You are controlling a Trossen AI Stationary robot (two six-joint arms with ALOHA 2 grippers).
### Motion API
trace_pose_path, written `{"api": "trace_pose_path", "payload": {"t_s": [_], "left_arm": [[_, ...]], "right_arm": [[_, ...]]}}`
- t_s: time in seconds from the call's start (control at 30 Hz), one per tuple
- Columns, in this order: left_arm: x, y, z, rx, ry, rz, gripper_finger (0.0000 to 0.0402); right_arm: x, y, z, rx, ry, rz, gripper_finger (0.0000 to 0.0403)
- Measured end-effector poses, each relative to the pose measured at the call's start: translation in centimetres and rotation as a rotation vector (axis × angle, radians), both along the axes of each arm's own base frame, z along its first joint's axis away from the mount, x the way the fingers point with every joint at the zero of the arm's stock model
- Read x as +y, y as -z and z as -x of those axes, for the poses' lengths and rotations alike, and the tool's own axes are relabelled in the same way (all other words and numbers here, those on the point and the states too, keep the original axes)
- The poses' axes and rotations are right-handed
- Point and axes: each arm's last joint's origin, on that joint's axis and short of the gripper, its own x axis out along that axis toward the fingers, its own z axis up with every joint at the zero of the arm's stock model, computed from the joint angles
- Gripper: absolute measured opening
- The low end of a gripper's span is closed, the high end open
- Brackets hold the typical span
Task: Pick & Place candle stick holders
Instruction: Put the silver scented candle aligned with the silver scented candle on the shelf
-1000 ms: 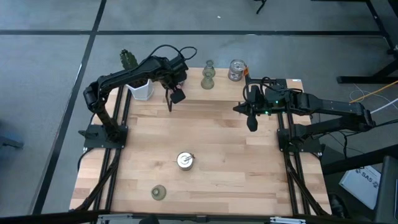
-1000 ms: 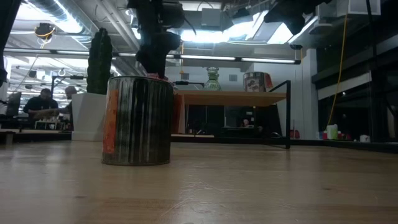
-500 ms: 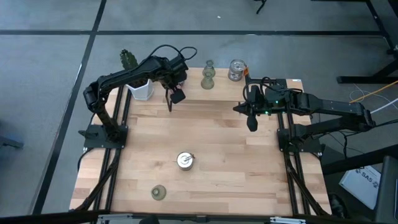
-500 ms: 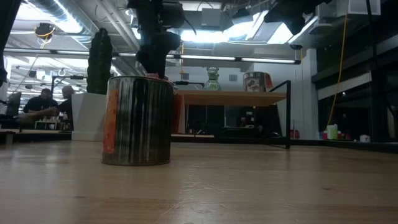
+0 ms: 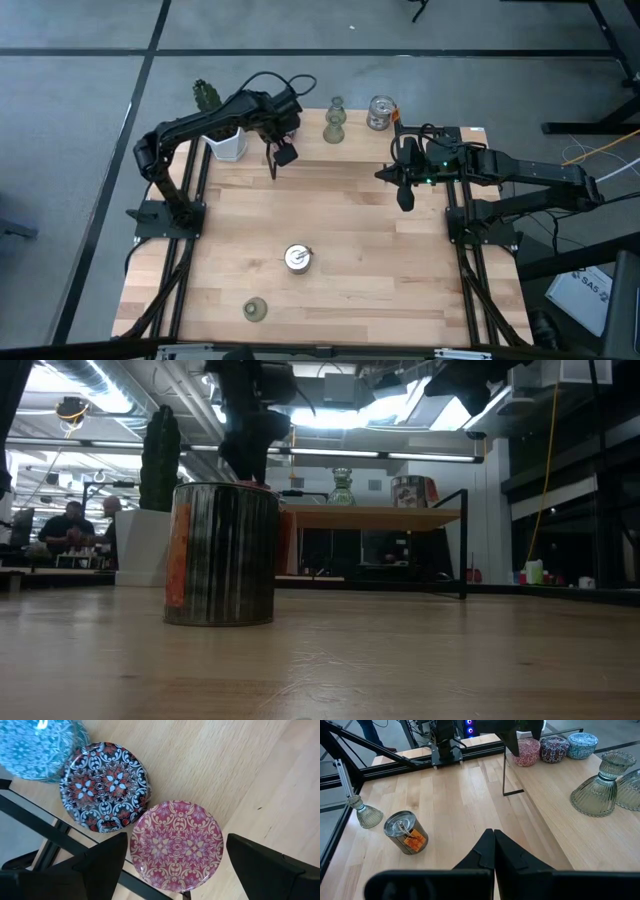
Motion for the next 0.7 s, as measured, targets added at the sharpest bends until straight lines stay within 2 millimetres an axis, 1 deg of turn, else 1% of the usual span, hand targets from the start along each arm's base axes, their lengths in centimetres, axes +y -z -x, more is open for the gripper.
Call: {"api": "trace_pose_path", "payload": {"t_s": [0.23, 0.37, 0.57, 0.7], "left_arm": [[-0.4, -1.1, 0.7, -0.029, 0.002, -0.017, 0.0338], [-0.9, -2.0, 1.2, -0.057, 0.0, -0.03, 0.0336], [-2.4, -3.4, 1.6, -0.099, 0.045, -0.051, 0.0337], [-3.8, -4.2, 1.6, -0.124, 0.132, -0.071, 0.0333]], "right_arm": [[0.0, 0.0, 0.0, 0.0, 0.0, 0.0, 0.0001], [0.0, 0.0, 0.0, 0.0, 0.0, 0.0, 0.0001], [0.0, 0.0, 0.0, 0.0, 0.0, 0.0, 0.0001], [0.0, 0.0, 0.0, 0.0, 0.0, 0.0, 0.0001]]}}
